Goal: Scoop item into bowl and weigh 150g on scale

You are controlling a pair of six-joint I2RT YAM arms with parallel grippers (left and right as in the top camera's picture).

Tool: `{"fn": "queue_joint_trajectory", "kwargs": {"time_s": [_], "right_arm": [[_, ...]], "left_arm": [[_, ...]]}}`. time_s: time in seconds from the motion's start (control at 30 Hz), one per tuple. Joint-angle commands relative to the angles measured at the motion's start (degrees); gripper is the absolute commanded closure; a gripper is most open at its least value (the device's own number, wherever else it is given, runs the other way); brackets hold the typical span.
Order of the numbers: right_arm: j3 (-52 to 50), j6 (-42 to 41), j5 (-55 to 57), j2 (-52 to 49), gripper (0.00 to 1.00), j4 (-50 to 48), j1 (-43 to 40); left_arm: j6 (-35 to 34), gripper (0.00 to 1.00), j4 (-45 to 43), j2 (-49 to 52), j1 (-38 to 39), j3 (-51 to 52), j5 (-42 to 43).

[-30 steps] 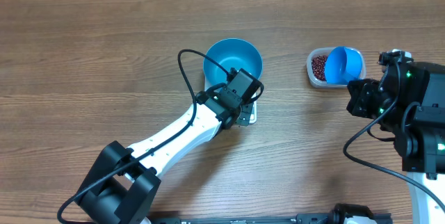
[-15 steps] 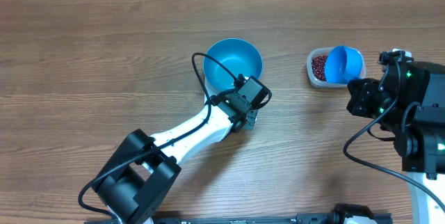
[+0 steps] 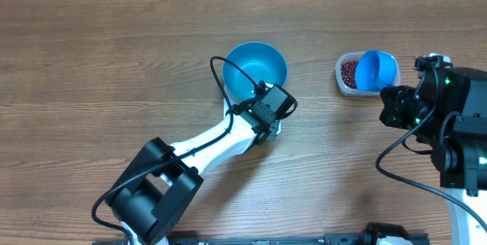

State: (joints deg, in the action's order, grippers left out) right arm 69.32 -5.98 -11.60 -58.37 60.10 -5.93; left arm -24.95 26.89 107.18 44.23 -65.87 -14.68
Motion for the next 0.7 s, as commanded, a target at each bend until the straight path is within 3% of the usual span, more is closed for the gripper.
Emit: {"fn": "queue_joint_trajectory", "kwargs": {"time_s": [0.0, 0.67], "right_arm": [[1.6, 0.3, -0.1, 0.2, 0.97, -0.2, -0.3], [1.6, 0.3, -0.1, 0.2, 0.97, -0.2, -0.3]], "left_arm": [[-0.4, 0.96, -0.4, 0.9, 0.0, 0.6, -1.4], [-1.0, 0.96, -1.0, 2.8, 0.0, 0.6, -1.8]]}}
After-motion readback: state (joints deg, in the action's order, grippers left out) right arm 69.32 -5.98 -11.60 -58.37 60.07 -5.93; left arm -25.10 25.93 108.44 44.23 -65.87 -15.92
